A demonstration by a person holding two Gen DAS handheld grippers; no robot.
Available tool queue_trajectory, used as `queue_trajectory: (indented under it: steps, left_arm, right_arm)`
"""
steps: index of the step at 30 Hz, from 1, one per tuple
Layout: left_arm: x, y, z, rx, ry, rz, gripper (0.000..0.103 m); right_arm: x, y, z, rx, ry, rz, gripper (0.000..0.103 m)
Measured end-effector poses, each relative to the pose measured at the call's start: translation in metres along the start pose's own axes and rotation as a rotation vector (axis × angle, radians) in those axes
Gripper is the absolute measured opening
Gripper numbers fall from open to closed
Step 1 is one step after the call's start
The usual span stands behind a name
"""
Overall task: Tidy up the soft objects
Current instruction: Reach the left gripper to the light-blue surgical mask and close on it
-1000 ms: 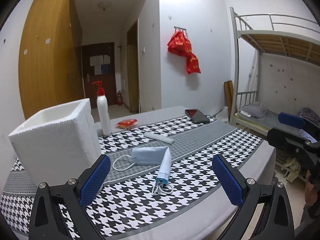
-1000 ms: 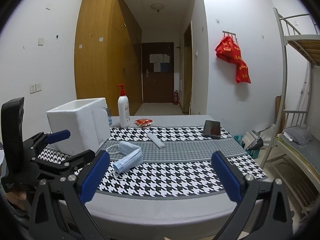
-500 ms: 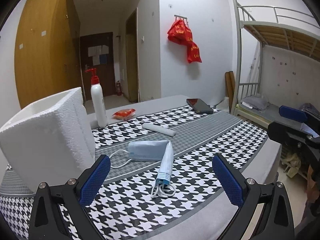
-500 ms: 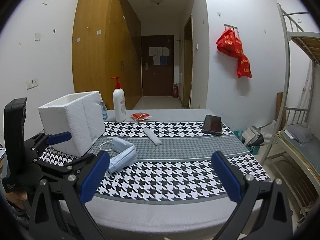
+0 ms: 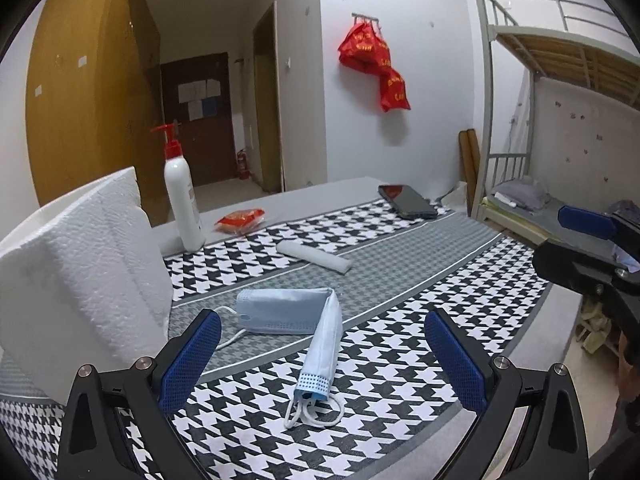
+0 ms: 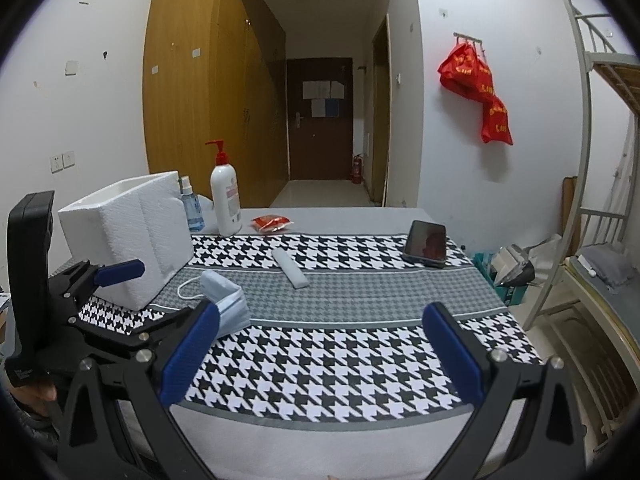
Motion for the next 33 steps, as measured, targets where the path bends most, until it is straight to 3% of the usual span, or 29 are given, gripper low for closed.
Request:
queue_trajectory:
  steps: [13, 19, 33]
  left_arm:
    - [-0.01, -0.042, 0.014, -0.139, 0.051, -0.085, 0.101]
    - [-0.007, -0.055, 0.018, -0.178, 0.042, -0.099, 0.094]
    - [-0.001, -0.072, 0.032, -0.291, 0.021, -0.103, 0.045]
  right_arm:
    - [0.016, -0.042, -0.004, -0.083, 0.02, -0.042, 0.103]
    - [0.02, -0.061, -0.004, -0.116, 0.022, -0.068, 0.103]
    - [0.026, -0.096, -0.007, -0.2, 0.017, -0.11, 0.103]
Point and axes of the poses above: each gripper's, at about its wrist camera, not at the fingertips, and y roughly against the way its jaws point, x to its right, z to its underside, the point moved 10 cm from there along -y, roughly the way its jaws point, and after that the axes turned 11 degrees about -z, right-handed, at the moved point
